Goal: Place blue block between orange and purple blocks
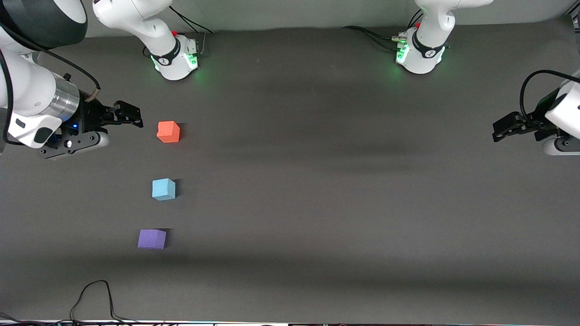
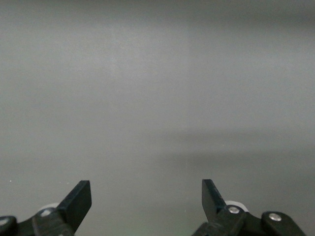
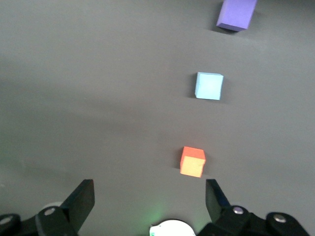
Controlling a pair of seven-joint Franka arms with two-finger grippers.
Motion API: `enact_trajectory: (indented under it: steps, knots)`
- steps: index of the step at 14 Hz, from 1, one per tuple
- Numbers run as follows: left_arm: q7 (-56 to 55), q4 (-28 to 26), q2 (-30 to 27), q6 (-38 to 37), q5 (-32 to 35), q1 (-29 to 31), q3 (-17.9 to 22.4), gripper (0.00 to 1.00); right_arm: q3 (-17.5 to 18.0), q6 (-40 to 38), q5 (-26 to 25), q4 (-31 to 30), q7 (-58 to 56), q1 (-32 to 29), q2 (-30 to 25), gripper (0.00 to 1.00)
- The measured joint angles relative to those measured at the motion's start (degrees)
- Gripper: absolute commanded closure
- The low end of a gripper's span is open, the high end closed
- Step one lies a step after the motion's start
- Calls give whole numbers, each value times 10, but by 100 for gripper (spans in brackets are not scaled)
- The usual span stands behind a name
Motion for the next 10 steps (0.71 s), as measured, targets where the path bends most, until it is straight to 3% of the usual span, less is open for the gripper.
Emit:
enact_trajectory:
  steps: [3, 4, 10]
  knots:
    - [0, 0, 2, 0, 0, 0, 0, 0, 159, 6, -7, -26, 0, -166, -21, 0]
    - [0, 0, 3, 0, 0, 0, 0, 0, 192, 7, -8, -33, 0, -200, -30, 0]
    - [0, 0, 4, 2, 0, 0, 0, 0, 215, 9, -11, -48, 0, -215, -61, 0]
